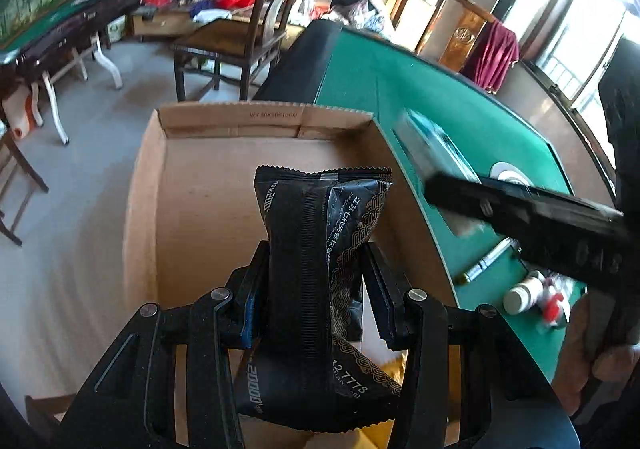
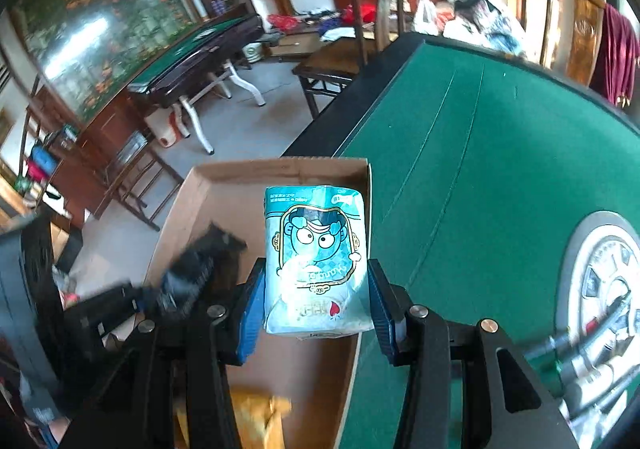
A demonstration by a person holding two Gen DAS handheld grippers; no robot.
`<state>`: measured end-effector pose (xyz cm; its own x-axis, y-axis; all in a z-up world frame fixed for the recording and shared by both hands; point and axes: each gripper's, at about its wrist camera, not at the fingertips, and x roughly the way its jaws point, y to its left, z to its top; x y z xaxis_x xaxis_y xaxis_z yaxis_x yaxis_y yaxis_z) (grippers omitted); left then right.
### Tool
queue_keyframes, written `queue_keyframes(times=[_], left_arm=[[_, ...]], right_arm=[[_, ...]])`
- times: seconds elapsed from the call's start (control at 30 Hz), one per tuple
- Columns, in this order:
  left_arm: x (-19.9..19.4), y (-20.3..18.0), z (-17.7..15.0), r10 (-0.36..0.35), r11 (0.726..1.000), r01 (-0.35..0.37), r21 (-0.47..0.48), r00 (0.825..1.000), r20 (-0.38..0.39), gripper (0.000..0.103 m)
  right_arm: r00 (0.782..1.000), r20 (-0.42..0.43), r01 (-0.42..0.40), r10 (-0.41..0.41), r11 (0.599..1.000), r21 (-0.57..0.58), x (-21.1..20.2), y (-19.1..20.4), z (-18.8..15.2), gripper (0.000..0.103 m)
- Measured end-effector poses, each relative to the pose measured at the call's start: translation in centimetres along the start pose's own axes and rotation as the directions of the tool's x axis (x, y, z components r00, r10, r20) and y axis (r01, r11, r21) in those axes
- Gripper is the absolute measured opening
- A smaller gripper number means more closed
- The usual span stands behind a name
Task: Organize objects
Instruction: 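Carry black bag and tissue pack into the cardboard box and release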
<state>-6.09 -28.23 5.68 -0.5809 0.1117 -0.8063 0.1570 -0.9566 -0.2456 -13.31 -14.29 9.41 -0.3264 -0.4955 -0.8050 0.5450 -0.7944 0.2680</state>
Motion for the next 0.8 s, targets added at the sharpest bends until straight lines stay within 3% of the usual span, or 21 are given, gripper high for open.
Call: queue_keyframes(times=[0.3, 0.8], left_arm=[[2.7, -0.1, 0.4, 0.016, 1.000, -0.017, -0.022, 0.999, -0.047, 0.045], [3.0, 0.0, -0.1, 0.028, 1.000, -0.029, -0.009, 0.999, -0.045, 0.045]], right_arm=[[0.998, -0.056, 0.037, -0.034, 0.998, 0.054, 4.8, -0.3, 2.6, 0.047], [0.995, -0.078, 0.073, -0.069, 0.996, 0.059, 6.7, -0.8, 2.7, 0.050]])
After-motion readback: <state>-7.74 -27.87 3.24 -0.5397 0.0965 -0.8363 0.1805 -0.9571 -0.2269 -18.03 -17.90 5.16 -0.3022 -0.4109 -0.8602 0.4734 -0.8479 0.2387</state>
